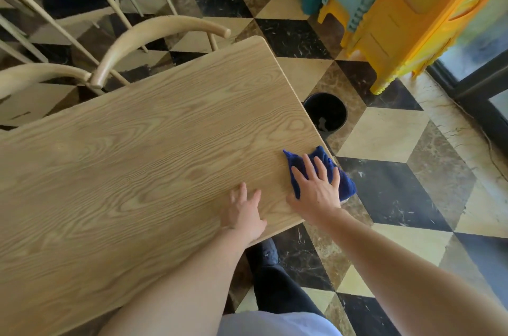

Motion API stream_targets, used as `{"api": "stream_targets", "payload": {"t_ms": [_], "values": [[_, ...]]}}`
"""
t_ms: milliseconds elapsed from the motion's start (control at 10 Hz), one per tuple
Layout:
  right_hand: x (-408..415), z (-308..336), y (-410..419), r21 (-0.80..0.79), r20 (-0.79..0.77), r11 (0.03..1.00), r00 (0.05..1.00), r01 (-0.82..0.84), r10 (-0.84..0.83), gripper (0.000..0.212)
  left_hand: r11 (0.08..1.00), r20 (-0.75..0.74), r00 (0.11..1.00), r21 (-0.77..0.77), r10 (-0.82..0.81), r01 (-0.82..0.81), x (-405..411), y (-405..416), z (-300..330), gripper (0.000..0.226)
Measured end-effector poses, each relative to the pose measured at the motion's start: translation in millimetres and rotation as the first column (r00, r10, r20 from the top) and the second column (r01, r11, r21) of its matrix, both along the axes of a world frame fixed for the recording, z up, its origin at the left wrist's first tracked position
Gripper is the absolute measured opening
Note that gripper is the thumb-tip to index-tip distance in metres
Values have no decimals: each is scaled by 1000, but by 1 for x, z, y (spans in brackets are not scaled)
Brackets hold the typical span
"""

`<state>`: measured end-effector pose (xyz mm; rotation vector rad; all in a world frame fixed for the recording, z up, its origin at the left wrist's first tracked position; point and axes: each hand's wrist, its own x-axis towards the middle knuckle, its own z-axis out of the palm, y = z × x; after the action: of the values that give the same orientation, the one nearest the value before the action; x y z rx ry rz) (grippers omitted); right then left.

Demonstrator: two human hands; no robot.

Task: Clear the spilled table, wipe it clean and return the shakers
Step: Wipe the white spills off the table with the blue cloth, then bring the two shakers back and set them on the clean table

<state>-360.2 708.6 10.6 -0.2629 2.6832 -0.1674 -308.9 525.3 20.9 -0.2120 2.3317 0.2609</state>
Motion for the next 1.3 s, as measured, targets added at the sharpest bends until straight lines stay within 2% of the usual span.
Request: {"api": "stream_targets", "payload": {"t_ms": [100, 200, 300, 400, 500, 600, 700, 800, 900, 1000, 1100, 1200, 1300], "values": [[38, 13, -19, -72, 53, 997, 998, 24, -20, 67, 999, 70, 996, -10, 47, -47, 19, -15, 17, 68], [91, 15, -26, -81, 136, 996, 991, 24, -13, 61, 992, 110, 985, -16, 130, -129, 61, -40, 16, 67], [117, 21, -35, -84, 239, 995, 971, 46, -24, 58, 930, 114, 929, 63, 353, -361, 104, -67, 5, 70], [117, 32, -55, -36, 284, 999, 959, 31, -20, 50, 895, 87, 893, 26, 442, -445, 144, -92, 10, 68], [101, 37, -81, -43, 391, 999, 920, 10, 8, 33, 864, 93, 859, -24, 504, -504, 189, -121, 21, 64], [95, 29, -104, -25, 483, 980, 856, -198, 186, 19, 755, 92, 750, -41, 655, -654, 242, -152, 28, 47], [105, 7, -133, 23, 593, 953, 771, -303, 232, 17, 519, 61, 525, 87, 849, -850, 298, -175, 29, 18], [129, 18, -173, 27, 596, 781, 637, -624, 488, 34, 358, 69, 371, 145, 926, -922, 347, -191, 32, 10], [158, 31, -214, 25, 605, 686, 557, -727, 569, 32, 291, 94, 308, 157, 947, -944, 391, -203, 33, 9], [185, 26, -251, 45, 647, 625, 499, -780, 576, 32, 207, 142, 233, 180, 962, -962, 433, -215, 34, 5], [214, 30, -287, 112, 652, 548, 478, -829, 589, 11, 132, 183, 167, 189, 969, -973, 474, -230, 32, 9], [240, 21, -324, 123, 626, 447, 419, -886, 658, 18, 26, 203, 66, 194, 977, -981, 513, -250, 31, 13], [282, 31, -374, 24, 633, 692, 547, -722, 548, 34, -15, 190, 25, 206, 981, -978, 547, -270, 32, 19]]}}
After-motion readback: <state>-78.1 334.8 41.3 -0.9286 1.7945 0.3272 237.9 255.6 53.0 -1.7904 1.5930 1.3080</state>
